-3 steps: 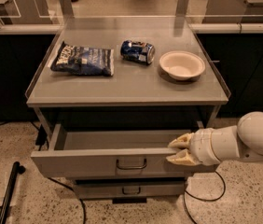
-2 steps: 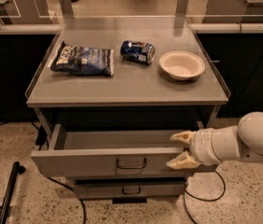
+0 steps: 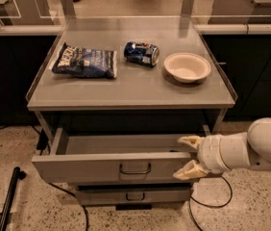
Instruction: Open top drawer
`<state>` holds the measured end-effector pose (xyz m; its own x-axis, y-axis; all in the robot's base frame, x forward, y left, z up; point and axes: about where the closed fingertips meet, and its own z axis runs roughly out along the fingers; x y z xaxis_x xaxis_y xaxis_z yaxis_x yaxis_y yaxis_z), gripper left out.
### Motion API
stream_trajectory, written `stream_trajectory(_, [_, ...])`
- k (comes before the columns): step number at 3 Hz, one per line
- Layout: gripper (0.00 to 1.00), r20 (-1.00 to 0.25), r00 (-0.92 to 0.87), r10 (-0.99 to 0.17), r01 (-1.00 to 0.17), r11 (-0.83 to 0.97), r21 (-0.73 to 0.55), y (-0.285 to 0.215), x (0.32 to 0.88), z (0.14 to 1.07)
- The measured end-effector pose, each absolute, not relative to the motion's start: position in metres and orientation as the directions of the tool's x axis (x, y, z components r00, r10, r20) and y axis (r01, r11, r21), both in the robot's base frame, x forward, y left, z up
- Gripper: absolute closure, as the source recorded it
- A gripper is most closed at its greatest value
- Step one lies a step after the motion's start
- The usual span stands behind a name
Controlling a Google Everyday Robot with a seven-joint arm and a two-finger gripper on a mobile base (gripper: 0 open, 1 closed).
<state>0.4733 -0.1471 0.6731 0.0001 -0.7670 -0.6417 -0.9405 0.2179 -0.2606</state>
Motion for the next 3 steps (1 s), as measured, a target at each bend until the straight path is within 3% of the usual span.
stream_trajectory(1, [0.68, -0.652, -0.019, -0.758, -0.941, 0.234, -0.245, -0.163, 0.444, 0.669])
stream_trajectory(2, [0.91, -0.660, -0.029, -0.751, -0.939, 0.247, -0.240, -0.171, 0.432, 0.670])
stream_trajectory(3, [1.00, -0.660, -0.029, -0.751, -0.939, 0.247, -0.240, -0.171, 0.432, 0.674])
